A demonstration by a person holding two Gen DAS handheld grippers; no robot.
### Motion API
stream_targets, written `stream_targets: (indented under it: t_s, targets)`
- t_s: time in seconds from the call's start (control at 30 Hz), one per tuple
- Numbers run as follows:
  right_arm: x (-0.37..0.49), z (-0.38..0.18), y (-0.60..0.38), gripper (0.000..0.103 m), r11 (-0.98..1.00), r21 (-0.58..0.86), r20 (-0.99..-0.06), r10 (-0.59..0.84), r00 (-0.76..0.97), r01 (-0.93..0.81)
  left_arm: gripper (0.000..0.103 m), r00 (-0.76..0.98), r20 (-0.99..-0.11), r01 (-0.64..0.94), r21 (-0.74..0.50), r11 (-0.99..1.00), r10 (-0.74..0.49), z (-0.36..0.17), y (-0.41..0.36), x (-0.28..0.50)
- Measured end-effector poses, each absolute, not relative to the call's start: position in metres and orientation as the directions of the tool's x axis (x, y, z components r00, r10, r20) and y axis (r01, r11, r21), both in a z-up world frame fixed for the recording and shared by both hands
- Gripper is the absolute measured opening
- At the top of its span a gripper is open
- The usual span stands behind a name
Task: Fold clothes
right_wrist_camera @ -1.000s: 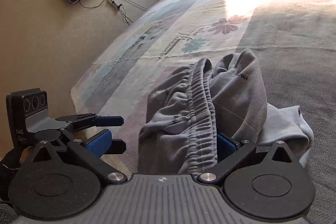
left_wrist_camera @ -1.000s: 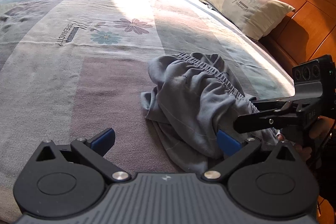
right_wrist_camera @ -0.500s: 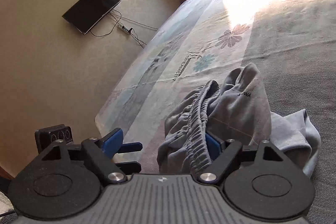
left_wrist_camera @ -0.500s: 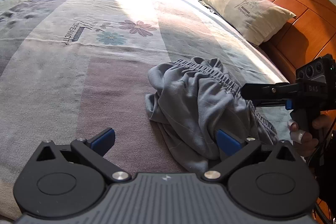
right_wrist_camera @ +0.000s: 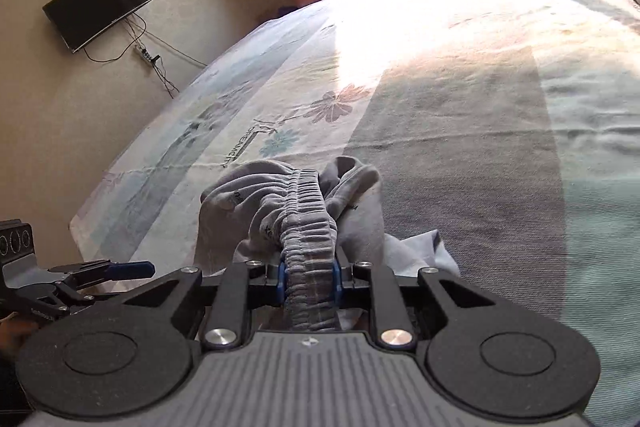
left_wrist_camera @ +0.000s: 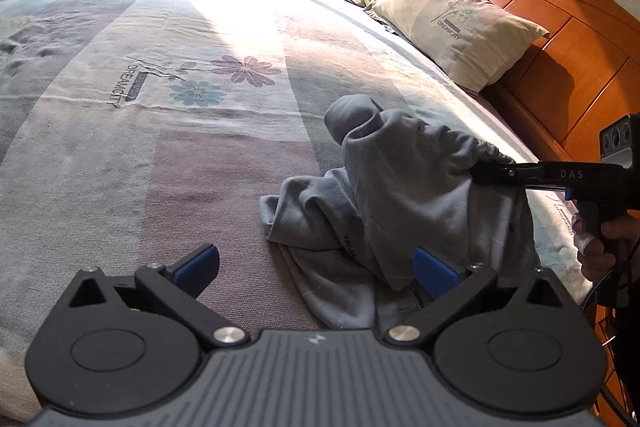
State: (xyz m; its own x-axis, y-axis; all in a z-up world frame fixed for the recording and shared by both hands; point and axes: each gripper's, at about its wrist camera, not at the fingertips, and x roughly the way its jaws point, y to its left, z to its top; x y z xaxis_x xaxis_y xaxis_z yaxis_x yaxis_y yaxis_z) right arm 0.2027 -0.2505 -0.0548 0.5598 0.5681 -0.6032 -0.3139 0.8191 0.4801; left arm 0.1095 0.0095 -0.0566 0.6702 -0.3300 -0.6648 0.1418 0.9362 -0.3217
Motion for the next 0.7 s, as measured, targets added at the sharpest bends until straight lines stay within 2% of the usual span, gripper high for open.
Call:
stream_targets:
  t_s: [0.27, 0.47, 0.63, 0.7]
  targets:
    - [0.197, -0.022, -0.326, 0.024, 0.949, 0.298, -0.629, 0.279, 0.726, -0.107, 0.102, 0.667, -0.661, 0.176, -0.308, 0.935, -0.343, -0.052, -0.005, 0.112]
    - [0.189, -0.060, -0.345, 0.024, 0.974, 0.223, -0.765, 0.199, 0.612, -0.038, 0.102, 0.653, -0.671, 0.189, -0.304, 0.934, -0.350, -0.054, -0.013, 0.113]
    - [0.181, -0.095, -0.359, 0.029, 0.988, 0.155, -0.862, 0.133, 0.489, 0.004, 0.102, 0.646, -0.679, 0.196, -0.294, 0.935, -0.349, -0.054, -0.016, 0.116]
    - [0.173, -0.093, -0.362, 0.037, 0.987, 0.160, -0.868, 0.142, 0.476, -0.004, 0.102, 0.646, -0.681, 0.194, -0.292, 0.937, -0.346, -0.054, -0.016, 0.117]
